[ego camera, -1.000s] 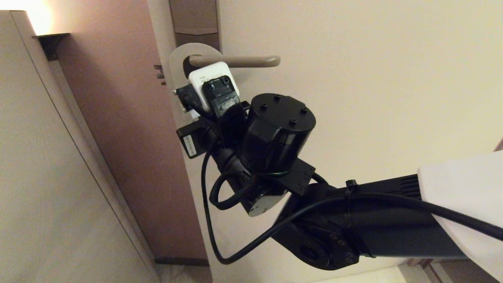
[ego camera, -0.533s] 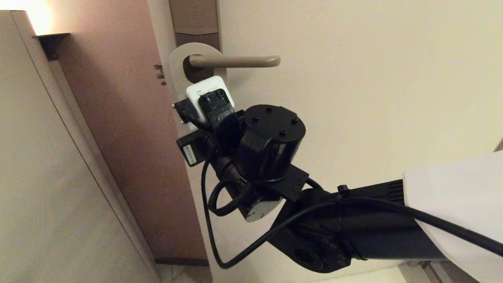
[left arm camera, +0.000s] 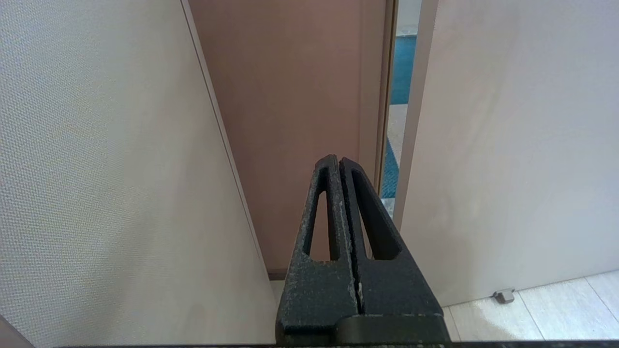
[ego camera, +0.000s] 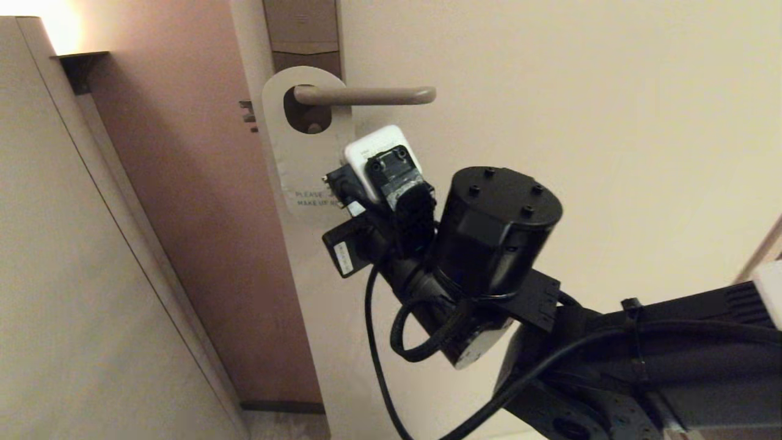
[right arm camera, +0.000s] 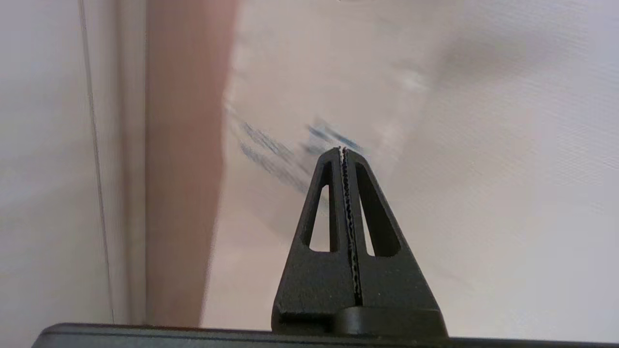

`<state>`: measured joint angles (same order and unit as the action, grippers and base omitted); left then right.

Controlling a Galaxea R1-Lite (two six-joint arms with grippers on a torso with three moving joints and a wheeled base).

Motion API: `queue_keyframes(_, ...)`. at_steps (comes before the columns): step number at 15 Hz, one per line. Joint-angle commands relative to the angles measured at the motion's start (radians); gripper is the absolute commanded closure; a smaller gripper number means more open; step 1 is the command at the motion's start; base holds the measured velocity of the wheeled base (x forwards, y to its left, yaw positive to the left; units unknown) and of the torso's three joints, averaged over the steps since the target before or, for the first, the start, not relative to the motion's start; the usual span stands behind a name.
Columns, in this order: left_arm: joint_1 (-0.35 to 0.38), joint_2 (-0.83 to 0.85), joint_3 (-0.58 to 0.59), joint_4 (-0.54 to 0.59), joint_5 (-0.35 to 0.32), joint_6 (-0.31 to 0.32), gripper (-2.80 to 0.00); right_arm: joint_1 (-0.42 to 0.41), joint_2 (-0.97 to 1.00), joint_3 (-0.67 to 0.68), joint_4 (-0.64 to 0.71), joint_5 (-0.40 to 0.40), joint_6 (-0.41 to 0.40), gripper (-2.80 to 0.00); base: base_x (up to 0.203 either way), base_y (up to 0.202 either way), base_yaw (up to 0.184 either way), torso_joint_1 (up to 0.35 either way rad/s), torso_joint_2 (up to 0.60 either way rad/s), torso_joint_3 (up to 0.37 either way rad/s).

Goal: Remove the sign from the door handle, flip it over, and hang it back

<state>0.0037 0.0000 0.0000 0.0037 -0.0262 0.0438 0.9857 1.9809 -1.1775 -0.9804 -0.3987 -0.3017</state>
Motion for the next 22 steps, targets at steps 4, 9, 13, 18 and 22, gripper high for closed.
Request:
queue_keyframes(4,0.0,0.0,0.0,0.001,0.0,0.001,0.0,-0.055,-0.226,0.218,-0.007,0.013,-0.002,0.0,0.0,0.0,0.0,0.0,0.0,0.0)
queue_keyframes(9,0.001,0.001,0.0,0.001,0.0,0.001,0.0,-0.258,-0.425,0.452,-0.006,0.135,-0.001,0.0,0.0,0.0,0.0,0.0,0.0,0.0)
queue_keyframes(13,0.0,0.001,0.0,0.0,0.0,0.001,0.0,-0.532,-0.519,0.565,-0.007,0.16,0.006,0.0,0.0,0.0,0.0,0.0,0.0,0.0)
queue_keyframes(18,0.001,0.002,0.0,0.001,0.0,0.001,0.0,-0.865,-0.652,0.791,-0.005,0.289,0.016,0.0,0.0,0.0,0.0,0.0,0.0,0.0)
queue_keyframes(22,-0.001,0.002,0.0,-0.001,0.0,0.001,0.0,-0.92,-0.765,0.949,0.038,0.318,0.08,0.0,0.0,0.0,0.0,0.0,0.0,0.0)
